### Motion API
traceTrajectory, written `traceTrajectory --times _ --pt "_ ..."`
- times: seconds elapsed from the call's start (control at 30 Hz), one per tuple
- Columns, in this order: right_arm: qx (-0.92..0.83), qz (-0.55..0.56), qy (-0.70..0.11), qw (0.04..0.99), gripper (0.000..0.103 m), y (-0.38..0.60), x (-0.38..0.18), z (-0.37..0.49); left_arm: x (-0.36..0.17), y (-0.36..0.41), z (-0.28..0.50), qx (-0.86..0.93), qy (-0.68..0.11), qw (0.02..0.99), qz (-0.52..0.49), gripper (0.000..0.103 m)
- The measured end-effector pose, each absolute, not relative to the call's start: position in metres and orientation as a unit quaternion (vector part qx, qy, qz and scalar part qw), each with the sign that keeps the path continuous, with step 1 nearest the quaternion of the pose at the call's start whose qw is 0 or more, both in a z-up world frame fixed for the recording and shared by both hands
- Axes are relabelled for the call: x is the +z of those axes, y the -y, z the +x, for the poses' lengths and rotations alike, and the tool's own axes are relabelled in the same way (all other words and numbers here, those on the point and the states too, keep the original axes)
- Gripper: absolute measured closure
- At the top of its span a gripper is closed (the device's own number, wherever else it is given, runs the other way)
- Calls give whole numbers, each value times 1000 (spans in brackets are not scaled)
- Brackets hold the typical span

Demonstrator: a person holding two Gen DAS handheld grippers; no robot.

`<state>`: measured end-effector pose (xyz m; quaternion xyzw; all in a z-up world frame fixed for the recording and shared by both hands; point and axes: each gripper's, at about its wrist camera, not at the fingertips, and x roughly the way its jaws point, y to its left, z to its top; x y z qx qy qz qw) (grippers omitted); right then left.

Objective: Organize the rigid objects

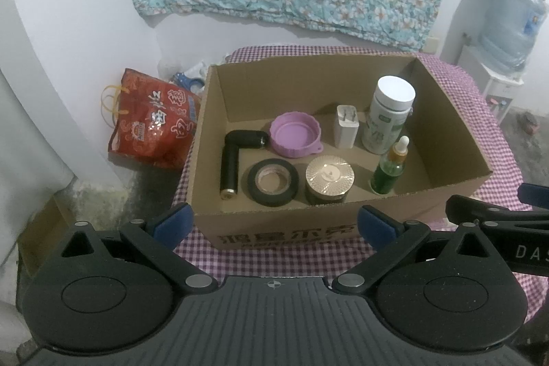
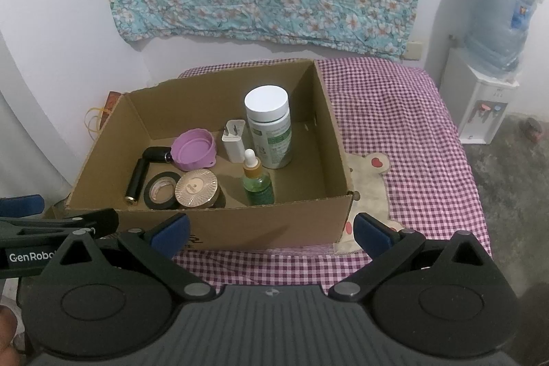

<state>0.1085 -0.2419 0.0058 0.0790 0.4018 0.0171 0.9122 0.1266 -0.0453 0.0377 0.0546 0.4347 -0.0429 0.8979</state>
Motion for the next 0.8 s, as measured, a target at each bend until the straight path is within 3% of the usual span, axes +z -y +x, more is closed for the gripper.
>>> traceTrajectory --times 0.8 --pt "17 79 -402 912 0 242 7 107 38 45 126 -42 -433 899 55 1"
